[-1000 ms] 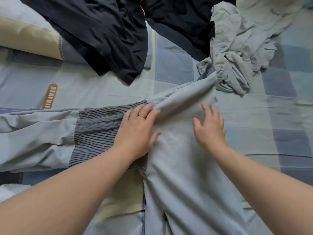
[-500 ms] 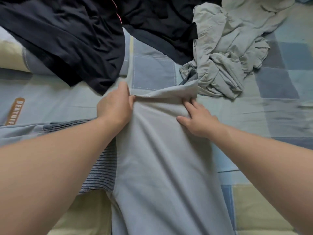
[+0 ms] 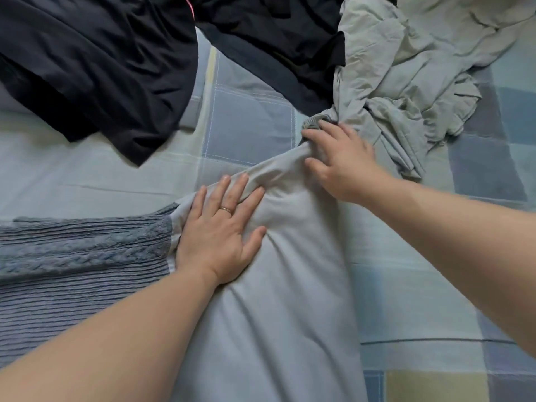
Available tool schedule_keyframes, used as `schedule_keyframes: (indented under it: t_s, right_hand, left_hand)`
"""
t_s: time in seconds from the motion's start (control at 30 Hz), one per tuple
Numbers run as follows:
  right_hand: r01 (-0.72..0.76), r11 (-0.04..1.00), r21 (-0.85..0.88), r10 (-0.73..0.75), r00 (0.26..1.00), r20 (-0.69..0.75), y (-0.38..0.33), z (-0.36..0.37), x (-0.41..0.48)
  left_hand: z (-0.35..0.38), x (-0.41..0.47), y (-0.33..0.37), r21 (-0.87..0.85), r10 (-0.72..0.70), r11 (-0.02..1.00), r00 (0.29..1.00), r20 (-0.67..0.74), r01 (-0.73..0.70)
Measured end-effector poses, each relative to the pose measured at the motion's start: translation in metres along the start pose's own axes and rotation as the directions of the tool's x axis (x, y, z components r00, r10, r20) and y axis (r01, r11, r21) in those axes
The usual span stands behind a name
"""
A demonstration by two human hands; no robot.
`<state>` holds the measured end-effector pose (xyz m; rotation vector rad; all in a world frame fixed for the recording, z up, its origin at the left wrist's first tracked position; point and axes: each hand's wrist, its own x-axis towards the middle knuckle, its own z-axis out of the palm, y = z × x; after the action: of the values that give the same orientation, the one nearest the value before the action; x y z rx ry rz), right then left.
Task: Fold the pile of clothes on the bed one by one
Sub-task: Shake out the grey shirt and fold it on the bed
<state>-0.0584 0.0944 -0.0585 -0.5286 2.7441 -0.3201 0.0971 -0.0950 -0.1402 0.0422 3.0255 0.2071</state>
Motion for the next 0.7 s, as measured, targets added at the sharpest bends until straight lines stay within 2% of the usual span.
schedule_keyframes:
  t_s: [0.07,0.17,0.23,0.3,0.4,0.43,0.47,0.5,0.53,0.57,0.6,0.67,0.7]
  right_hand:
    - [0.04,0.994,0.103,-0.046,0.997,0.065,0.005,-0.014,0.015]
    - [0.009,0.972,0.237,-0.038,0.992,0.118,0.013,-0.027,0.032]
    - [-0.104,0.887,0.449,0.037,0.987,0.156,0.022,-0.028,0.037]
    - [-0.182,0.84,0.511,0.131,0.982,0.134,0.024,-0.021,0.036]
    - [-0.325,0.838,0.438,0.35,0.937,0.027,0.028,0.0,0.041]
    - [-0.322,0.872,0.368,0.373,0.925,-0.074,0.021,0.005,0.038]
    - [-0.234,0.942,0.242,0.29,0.929,-0.23,0.01,0.008,0.032]
    - [-0.072,0.994,0.085,0.098,0.93,-0.356,-0.003,0.013,0.025]
    - [0.11,0.993,-0.041,-0.117,0.914,-0.388,-0.014,0.019,0.018]
    - [0.251,0.958,-0.137,-0.283,0.902,-0.326,-0.021,0.028,0.012]
    - [0.319,0.928,-0.193,-0.355,0.913,-0.201,-0.022,0.04,0.007]
    - [0.268,0.931,-0.248,-0.276,0.961,0.002,-0.008,0.057,0.002]
    - [0.205,0.946,-0.25,-0.206,0.978,0.022,0.005,0.06,0.004]
  left_hand:
    - [0.002,0.005,-0.001,-0.002,-0.01,1.0,0.999,-0.032,0.01]
    - [0.002,0.009,-0.002,0.009,-0.019,1.0,0.998,-0.055,0.019]
    - [0.002,0.011,-0.002,0.008,-0.025,1.0,0.998,-0.05,0.025]
    - [0.003,0.011,-0.003,0.02,-0.021,1.0,0.998,-0.059,0.022]
    - [0.002,0.014,-0.003,0.02,-0.022,1.0,0.998,-0.066,0.023]
    - [0.002,0.014,-0.003,0.023,-0.025,0.999,0.997,-0.072,0.027]
    - [0.002,0.014,-0.003,0.025,-0.028,0.999,0.997,-0.074,0.03]
    - [0.002,0.015,-0.003,0.023,-0.029,0.999,0.997,-0.074,0.031]
    - [0.002,0.015,-0.003,0.019,-0.028,0.999,0.997,-0.077,0.03]
    - [0.002,0.015,-0.003,0.019,-0.026,0.999,0.997,-0.078,0.028]
    - [0.002,0.015,-0.003,0.025,-0.023,0.999,0.997,-0.076,0.025]
    - [0.002,0.015,-0.004,0.029,-0.02,0.999,0.997,-0.077,0.023]
    - [0.002,0.015,-0.004,0.027,-0.021,0.999,0.996,-0.081,0.023]
